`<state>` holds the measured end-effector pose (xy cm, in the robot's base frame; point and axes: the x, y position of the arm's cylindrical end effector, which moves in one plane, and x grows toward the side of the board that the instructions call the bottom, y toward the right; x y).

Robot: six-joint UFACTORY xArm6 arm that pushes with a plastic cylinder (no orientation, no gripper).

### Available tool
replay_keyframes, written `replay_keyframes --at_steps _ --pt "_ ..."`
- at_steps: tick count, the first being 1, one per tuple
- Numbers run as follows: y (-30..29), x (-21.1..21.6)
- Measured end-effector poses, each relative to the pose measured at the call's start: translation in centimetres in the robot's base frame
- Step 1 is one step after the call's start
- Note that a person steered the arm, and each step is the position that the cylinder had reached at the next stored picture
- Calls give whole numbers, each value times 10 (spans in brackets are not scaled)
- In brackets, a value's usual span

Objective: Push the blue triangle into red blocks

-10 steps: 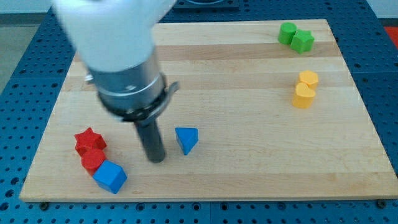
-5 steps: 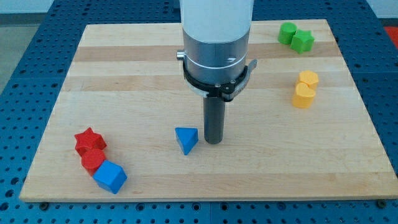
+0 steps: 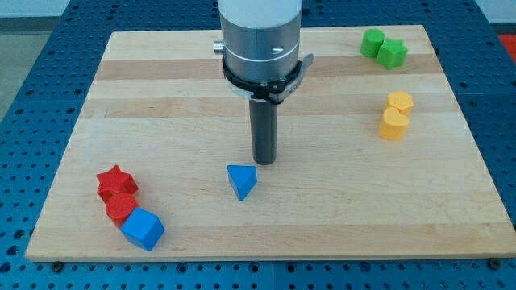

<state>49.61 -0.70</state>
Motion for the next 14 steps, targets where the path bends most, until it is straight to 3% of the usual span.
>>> replay_keyframes --at_steps 2,5,6,7,9,14 --pt "0 34" --pt "-31 3" --pt "-19 -4" --pt "41 3" --pt "27 45" --pt "-36 43"
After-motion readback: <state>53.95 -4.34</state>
